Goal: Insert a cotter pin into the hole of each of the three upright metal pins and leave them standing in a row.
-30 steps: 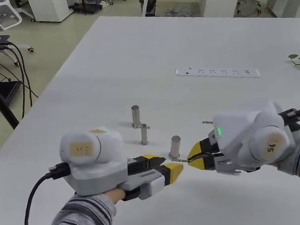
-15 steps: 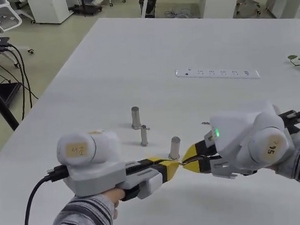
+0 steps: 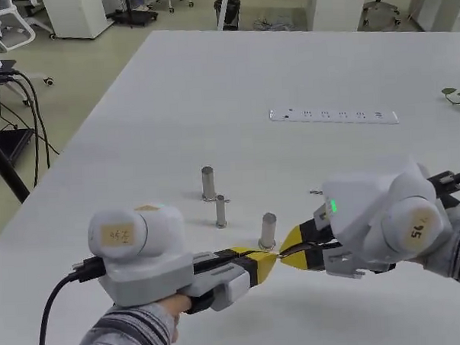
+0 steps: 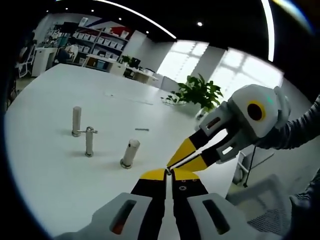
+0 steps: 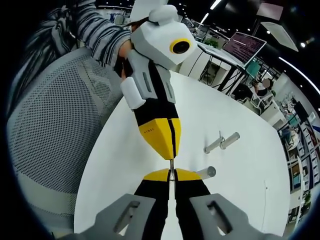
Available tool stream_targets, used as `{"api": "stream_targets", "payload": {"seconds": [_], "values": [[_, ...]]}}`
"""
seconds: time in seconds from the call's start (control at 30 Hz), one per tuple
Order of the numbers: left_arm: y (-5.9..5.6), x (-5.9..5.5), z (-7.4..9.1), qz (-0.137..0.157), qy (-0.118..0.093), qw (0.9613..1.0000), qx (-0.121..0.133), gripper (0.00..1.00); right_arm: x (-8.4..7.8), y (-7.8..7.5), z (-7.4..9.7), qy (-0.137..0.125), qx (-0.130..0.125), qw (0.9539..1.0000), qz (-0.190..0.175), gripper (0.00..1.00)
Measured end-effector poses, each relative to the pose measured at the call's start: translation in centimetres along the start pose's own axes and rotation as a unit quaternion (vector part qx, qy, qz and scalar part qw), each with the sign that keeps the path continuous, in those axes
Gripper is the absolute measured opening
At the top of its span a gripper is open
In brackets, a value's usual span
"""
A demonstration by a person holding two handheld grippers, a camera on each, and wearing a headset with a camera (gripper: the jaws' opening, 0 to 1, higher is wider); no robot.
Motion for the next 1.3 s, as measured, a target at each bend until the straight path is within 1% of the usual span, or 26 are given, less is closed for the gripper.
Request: {"api": "stream_targets", "payload": {"seconds": [0.07,0.1,0.13,0.17,0.23,0.3,0.47,0.53,0.63,0.67,0.77,0.83,0.93,1.0,1.13,1.27,1.3], "values": [[-0.1,0.0,0.0,-0.032,0.001,0.9995,-0.002,0.00,-0.2,0.0,0.0,-0.001,0.002,0.9999,-0.011,0.00],[-0.2,0.0,0.0,-0.051,0.003,0.9987,-0.003,0.00,-0.3,0.1,0.0,0.001,0.005,0.9999,-0.014,0.00],[-0.2,0.0,0.0,-0.065,0.005,0.9979,-0.004,0.00,-0.4,0.1,0.0,0.001,0.007,0.9998,-0.017,0.00],[-0.3,0.0,0.0,-0.085,0.008,0.9964,-0.006,0.00,-0.5,0.1,0.0,-0.001,0.008,0.9997,-0.024,0.00],[-0.4,0.0,0.1,-0.106,0.008,0.9943,-0.009,0.00,-0.7,0.2,0.0,-0.006,0.011,0.9993,-0.036,0.00],[-0.5,0.0,0.2,-0.130,0.008,0.9914,-0.015,0.00,-0.8,0.2,0.0,-0.013,0.015,0.9986,-0.048,0.00],[-0.6,-0.2,0.6,-0.169,0.016,0.9851,-0.028,0.00,-1.0,0.4,0.0,-0.026,0.023,0.9968,-0.072,0.00],[-0.8,-0.2,0.7,-0.176,0.014,0.9836,-0.037,0.00,-1.0,0.5,0.0,-0.038,0.029,0.9955,-0.082,0.01],[-0.9,-0.1,0.8,-0.187,0.012,0.9813,-0.043,0.00,-0.7,1.0,-0.1,-0.057,0.046,0.9921,-0.101,0.03],[-0.9,-0.1,0.8,-0.192,0.011,0.9802,-0.045,0.00,-0.7,1.0,-0.1,-0.058,0.046,0.9920,-0.102,0.03],[-1.1,0.0,0.8,-0.198,0.008,0.9787,-0.053,0.00,-0.8,1.2,-0.2,-0.054,0.049,0.9921,-0.102,0.03],[-1.3,0.1,0.8,-0.202,0.008,0.9776,-0.060,0.00,-0.9,1.3,-0.3,-0.056,0.052,0.9914,-0.107,0.03],[-1.7,0.2,0.8,-0.200,0.003,0.9772,-0.071,0.00,-0.9,1.4,-0.3,-0.057,0.055,0.9906,-0.111,0.02],[-1.8,0.1,0.9,-0.202,0.004,0.9767,-0.074,0.00,-0.9,1.6,-0.3,-0.058,0.057,0.9903,-0.112,0.00],[-1.9,0.0,0.9,-0.200,0.007,0.9765,-0.080,0.00,-0.8,1.8,-0.3,-0.054,0.064,0.9909,-0.105,0.00],[-1.9,-0.2,1.1,-0.206,0.006,0.9752,-0.080,0.00,-0.8,1.9,-0.2,-0.051,0.066,0.9915,-0.100,0.00],[-1.7,-0.2,1.1,-0.209,0.006,0.9748,-0.078,0.00,-0.8,1.9,-0.2,-0.050,0.063,0.9922,-0.095,0.00]]}}
Point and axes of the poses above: the centre of the closed fingertips' face, and the gripper's own axes: z roughly backward along the fingers, y roughly to its left, x roughly out of its top, the point moved 3 cm from there along z, roughly backward along the fingers, and after that the axes turned 8 degrees about x, right-handed, at the moved point
